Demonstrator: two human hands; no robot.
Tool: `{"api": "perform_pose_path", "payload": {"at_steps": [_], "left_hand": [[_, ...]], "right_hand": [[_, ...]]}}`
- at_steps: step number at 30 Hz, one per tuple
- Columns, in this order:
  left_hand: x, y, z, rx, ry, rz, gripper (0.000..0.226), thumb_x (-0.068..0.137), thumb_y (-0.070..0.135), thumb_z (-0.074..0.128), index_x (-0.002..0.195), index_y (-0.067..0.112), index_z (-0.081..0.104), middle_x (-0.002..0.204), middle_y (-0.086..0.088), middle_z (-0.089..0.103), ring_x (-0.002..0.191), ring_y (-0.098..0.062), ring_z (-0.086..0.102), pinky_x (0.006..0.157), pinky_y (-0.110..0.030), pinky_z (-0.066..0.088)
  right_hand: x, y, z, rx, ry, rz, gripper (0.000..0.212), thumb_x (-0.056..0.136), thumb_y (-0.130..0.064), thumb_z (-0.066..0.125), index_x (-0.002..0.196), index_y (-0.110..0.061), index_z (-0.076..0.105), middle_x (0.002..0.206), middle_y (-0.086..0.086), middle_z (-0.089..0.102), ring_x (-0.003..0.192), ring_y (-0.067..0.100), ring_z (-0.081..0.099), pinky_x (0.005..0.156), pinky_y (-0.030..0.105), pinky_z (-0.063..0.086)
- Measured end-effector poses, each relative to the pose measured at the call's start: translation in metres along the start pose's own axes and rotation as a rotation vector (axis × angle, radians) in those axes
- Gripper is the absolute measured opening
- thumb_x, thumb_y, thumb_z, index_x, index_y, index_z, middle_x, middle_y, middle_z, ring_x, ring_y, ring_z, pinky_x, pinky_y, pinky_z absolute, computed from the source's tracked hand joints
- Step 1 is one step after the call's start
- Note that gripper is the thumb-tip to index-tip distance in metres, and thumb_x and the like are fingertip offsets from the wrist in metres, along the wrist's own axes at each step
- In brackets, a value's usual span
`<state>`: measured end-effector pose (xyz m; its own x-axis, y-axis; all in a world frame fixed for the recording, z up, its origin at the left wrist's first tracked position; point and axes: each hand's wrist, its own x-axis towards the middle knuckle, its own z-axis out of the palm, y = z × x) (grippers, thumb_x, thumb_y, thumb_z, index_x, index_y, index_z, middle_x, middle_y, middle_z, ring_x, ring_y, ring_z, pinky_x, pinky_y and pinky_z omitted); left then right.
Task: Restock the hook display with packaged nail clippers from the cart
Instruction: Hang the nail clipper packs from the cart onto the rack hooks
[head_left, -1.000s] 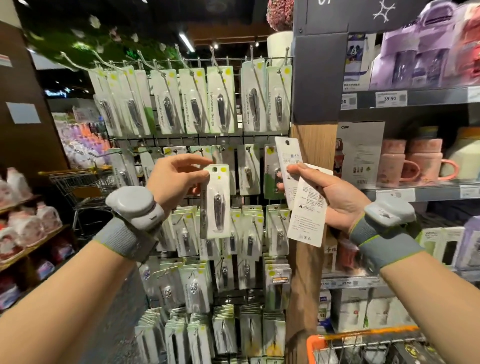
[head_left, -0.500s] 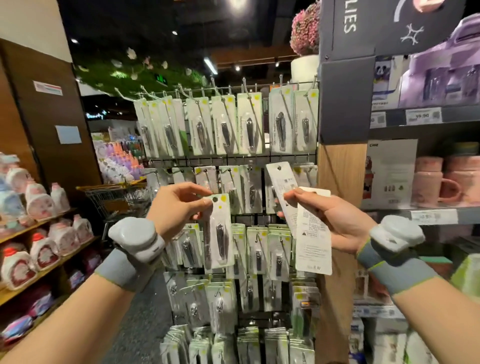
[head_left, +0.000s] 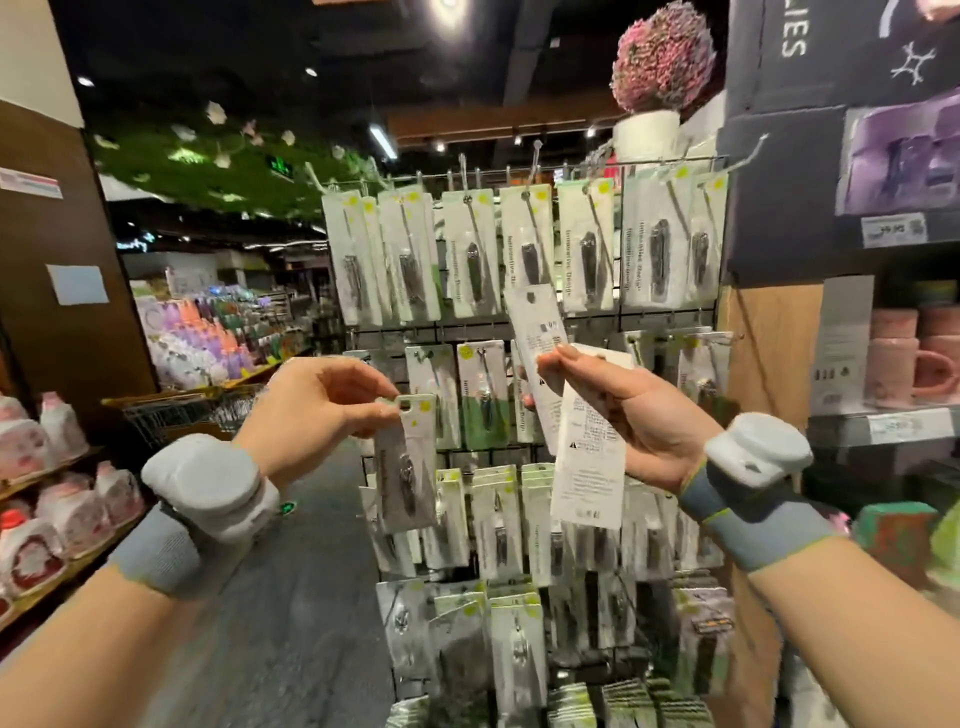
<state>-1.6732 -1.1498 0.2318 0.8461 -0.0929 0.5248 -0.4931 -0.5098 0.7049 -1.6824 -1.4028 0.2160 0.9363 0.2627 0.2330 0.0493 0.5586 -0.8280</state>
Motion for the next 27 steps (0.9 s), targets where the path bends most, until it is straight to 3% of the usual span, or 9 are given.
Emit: {"api": "perform_pose_path", "payload": {"at_steps": [3,4,7,10,15,21,27], "left_hand": [[0.008,-0.005,-0.011,-0.025,-0.003,0.032,0.008,0.074,-0.002,0.073,0.078,0.004,0.07,0.076,-0.015,0.072,0.064,-0.011,0.065,0.059,-0.018,0.056],[0.009,-0.004,-0.01,-0.027,0.002,0.041,0.008,0.074,-0.002,0.073,0.077,0.005,0.07,0.075,-0.015,0.071,0.064,-0.013,0.065,0.06,-0.019,0.056],[0.016,-0.002,-0.011,-0.044,0.016,0.087,0.01,0.073,-0.001,0.075,0.077,0.006,0.07,0.072,-0.013,0.072,0.064,-0.018,0.067,0.062,-0.026,0.059],[0.022,0.003,-0.006,-0.039,0.018,0.133,0.013,0.074,-0.001,0.074,0.075,0.011,0.07,0.071,-0.009,0.072,0.063,-0.016,0.068,0.06,-0.024,0.058],[0.037,0.011,0.003,0.122,0.069,0.207,0.019,0.075,0.002,0.075,0.072,0.019,0.068,0.07,0.0,0.071,0.064,-0.016,0.069,0.072,-0.034,0.058],[0.043,0.012,0.009,0.358,0.079,0.216,0.009,0.078,0.008,0.073,0.081,0.016,0.071,0.073,0.0,0.07,0.073,-0.016,0.067,0.08,-0.035,0.055],[0.06,0.015,0.02,0.72,0.05,0.244,0.013,0.084,0.009,0.063,0.088,0.021,0.066,0.094,-0.003,0.07,0.092,-0.025,0.061,0.082,-0.034,0.05]], "right_hand": [[0.01,0.005,0.012,0.025,-0.01,-0.018,0.018,0.073,-0.016,0.06,0.065,-0.013,0.075,0.074,0.0,0.072,0.075,0.007,0.069,0.095,0.033,0.05],[0.01,0.005,0.014,0.022,-0.005,-0.027,0.018,0.072,-0.016,0.06,0.064,-0.012,0.075,0.074,0.001,0.072,0.073,0.007,0.069,0.093,0.033,0.051],[0.014,0.005,0.023,-0.003,0.008,-0.061,0.018,0.072,-0.014,0.06,0.065,-0.011,0.075,0.073,0.002,0.072,0.069,0.015,0.071,0.068,0.03,0.058],[0.018,0.006,0.03,-0.016,0.024,-0.078,0.017,0.072,-0.013,0.06,0.064,-0.01,0.075,0.072,0.003,0.072,0.067,0.016,0.071,0.064,0.029,0.058],[0.024,0.007,0.035,-0.015,0.04,-0.054,0.014,0.07,-0.014,0.062,0.07,-0.008,0.075,0.074,0.003,0.073,0.069,0.011,0.07,0.07,0.029,0.057],[0.029,-0.001,0.037,-0.049,0.03,-0.057,0.012,0.087,-0.01,0.054,0.086,-0.007,0.066,0.074,0.002,0.073,0.07,0.007,0.07,0.056,0.023,0.056],[0.033,-0.002,0.039,-0.05,0.001,-0.046,0.021,0.092,-0.008,0.051,0.081,-0.007,0.069,0.075,0.003,0.073,0.072,0.009,0.07,0.066,0.027,0.057]]}}
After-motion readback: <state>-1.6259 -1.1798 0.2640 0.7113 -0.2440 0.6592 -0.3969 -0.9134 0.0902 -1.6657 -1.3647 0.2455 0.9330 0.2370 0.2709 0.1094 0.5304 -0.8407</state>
